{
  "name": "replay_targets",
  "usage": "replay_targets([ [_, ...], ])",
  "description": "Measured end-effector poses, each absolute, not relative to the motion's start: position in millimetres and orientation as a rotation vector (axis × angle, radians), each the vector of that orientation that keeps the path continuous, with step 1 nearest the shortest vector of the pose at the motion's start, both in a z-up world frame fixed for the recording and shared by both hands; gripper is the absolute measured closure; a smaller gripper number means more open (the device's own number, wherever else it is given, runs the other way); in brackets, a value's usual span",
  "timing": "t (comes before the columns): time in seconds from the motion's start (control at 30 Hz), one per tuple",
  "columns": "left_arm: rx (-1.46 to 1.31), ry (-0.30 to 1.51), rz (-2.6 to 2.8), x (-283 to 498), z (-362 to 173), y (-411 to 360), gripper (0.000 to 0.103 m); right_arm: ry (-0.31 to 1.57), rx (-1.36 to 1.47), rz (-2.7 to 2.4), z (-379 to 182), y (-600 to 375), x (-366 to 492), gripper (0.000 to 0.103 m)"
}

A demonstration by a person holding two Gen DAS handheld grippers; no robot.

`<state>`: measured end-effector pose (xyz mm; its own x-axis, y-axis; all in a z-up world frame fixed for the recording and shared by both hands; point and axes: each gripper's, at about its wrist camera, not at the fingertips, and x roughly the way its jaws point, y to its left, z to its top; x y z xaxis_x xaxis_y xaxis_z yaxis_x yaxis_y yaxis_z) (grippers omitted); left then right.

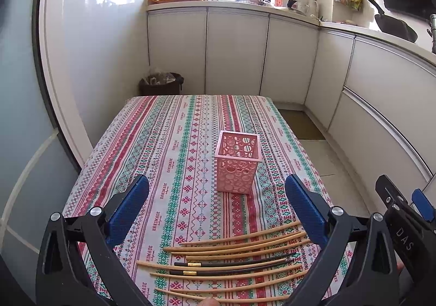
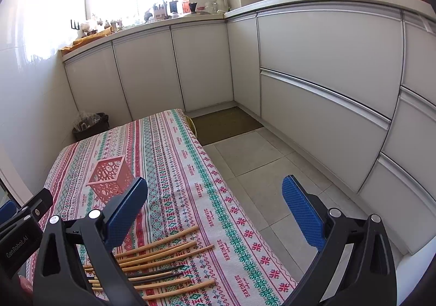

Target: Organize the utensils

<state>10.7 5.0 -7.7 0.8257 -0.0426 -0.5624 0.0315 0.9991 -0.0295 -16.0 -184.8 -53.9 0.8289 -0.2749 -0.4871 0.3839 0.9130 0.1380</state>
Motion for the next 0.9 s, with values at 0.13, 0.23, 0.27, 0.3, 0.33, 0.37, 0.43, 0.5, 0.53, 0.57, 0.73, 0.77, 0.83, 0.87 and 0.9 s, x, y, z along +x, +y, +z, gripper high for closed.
replay_targets([
  [0.13, -0.020, 0.599, -0.041, 10.9, -6.9, 5.6, 0.007, 0.479, 0.231, -0.353, -55.1, -184.4, -16.8, 0.007],
  [0.23, -0.025, 0.592, -0.044, 10.3, -4.6, 6.1, 0.007, 0.478, 0.229, -0.353, -53.9, -184.9, -17.4, 0.007],
  [0.27, -0.027, 0.589, -0.044, 9.7, -3.9, 6.7, 0.007, 0.480, 0.228, -0.352, -53.6, -184.8, -17.3, 0.007],
  [0.3, -0.028, 0.587, -0.045, 9.3, -3.1, 7.1, 0.007, 0.482, 0.228, -0.351, -53.5, -185.8, -16.9, 0.007],
  [0.33, -0.029, 0.584, -0.046, 8.7, -2.5, 7.3, 0.007, 0.485, 0.229, -0.350, -53.7, -185.8, -17.0, 0.007],
  [0.37, -0.030, 0.583, -0.047, 7.9, -1.7, 7.8, 0.007, 0.489, 0.231, -0.346, -53.9, -186.0, -17.3, 0.007],
  [0.43, -0.034, 0.581, -0.054, 5.3, 0.0, 8.1, 0.007, 0.492, 0.232, -0.339, -52.8, -186.2, -20.1, 0.007],
  [0.5, -0.033, 0.572, -0.059, 1.0, 2.9, 7.9, 0.007, 0.486, 0.227, -0.344, -50.6, -186.7, -25.2, 0.007],
  [0.53, -0.029, 0.566, -0.061, -2.4, 4.6, 7.4, 0.007, 0.483, 0.229, -0.343, -49.5, -187.9, -28.0, 0.007],
  [0.57, -0.027, 0.561, -0.064, -5.5, 6.3, 7.0, 0.007, 0.481, 0.235, -0.343, -48.4, -189.7, -31.3, 0.007],
  [0.73, -0.009, 0.555, -0.065, -18.4, 10.1, 4.0, 0.007, 0.467, 0.241, -0.345, -41.7, -194.2, -48.4, 0.007],
  [0.77, -0.005, 0.554, -0.066, -21.7, 9.8, 3.2, 0.007, 0.461, 0.234, -0.350, -40.5, -194.0, -52.0, 0.007],
  [0.83, -0.005, 0.557, -0.068, -29.6, 8.5, 3.2, 0.007, 0.455, 0.220, -0.358, -39.2, -193.8, -59.5, 0.007],
  [0.87, -0.011, 0.562, -0.071, -33.2, 7.1, 4.5, 0.007, 0.456, 0.221, -0.361, -39.6, -194.8, -64.1, 0.007],
  [0.9, -0.020, 0.569, -0.075, -38.3, 5.0, 5.5, 0.007, 0.460, 0.226, -0.363, -41.4, -195.6, -69.0, 0.007],
])
